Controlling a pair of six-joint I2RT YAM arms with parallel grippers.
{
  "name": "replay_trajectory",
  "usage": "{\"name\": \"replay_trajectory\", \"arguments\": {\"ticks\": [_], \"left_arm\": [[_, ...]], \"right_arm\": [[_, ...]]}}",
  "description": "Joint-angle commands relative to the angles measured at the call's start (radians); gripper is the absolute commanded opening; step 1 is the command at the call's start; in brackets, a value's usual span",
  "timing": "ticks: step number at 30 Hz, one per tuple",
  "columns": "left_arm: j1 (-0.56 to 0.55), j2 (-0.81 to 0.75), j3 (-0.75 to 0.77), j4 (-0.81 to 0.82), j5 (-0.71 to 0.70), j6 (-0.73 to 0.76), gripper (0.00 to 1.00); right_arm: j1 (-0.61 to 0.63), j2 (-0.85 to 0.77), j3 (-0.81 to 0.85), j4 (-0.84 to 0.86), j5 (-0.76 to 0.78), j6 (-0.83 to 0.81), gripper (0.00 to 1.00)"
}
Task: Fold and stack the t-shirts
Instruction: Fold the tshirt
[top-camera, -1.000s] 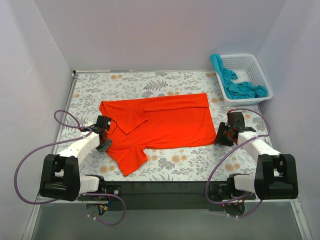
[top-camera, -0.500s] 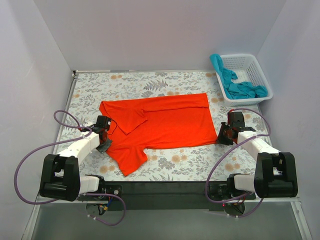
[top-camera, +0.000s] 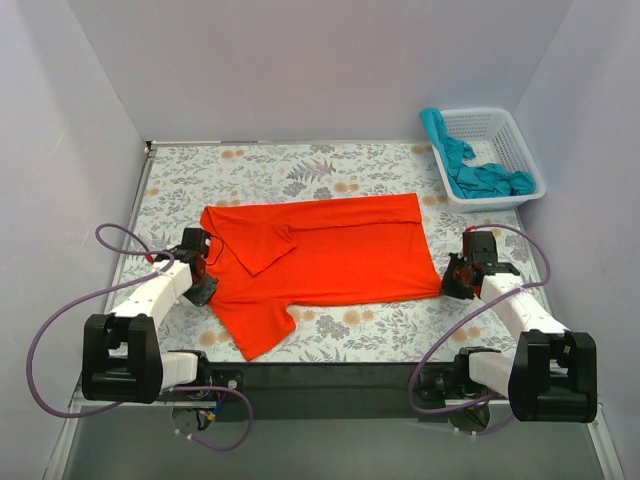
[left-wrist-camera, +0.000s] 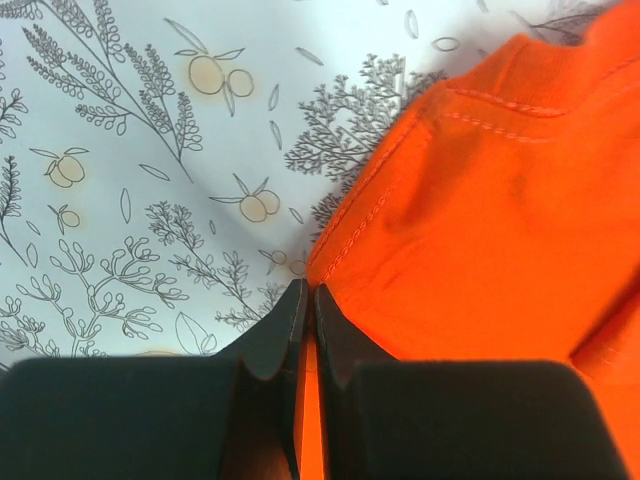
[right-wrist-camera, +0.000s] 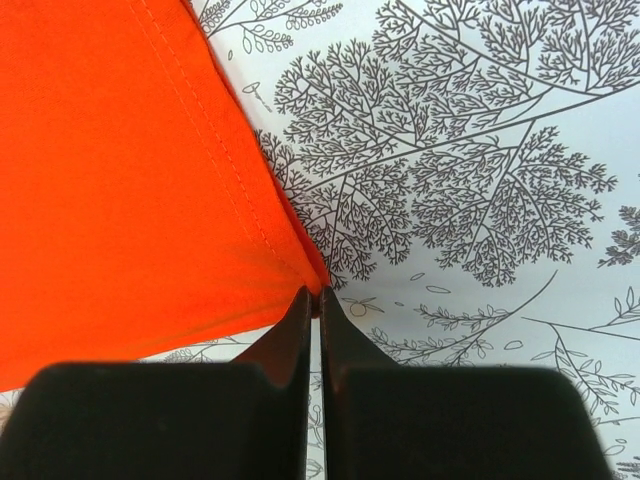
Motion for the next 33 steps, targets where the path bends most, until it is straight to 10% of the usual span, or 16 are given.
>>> {"name": "replay_trajectory", "arguments": {"ticks": [1,33], "left_arm": [[0.009,-0.018,0.077,-0.032,0.005,0.027,0.0],[0.115,0.314,0.412,0.042,0.083,0.135,0.0]], "right_arm": [[-0.009,-0.012,0.069,-0.03,0.011,-0.031,0.01],[0.034,0.447,0.549,-0.027,-0.033,-0.055,0.01]]}}
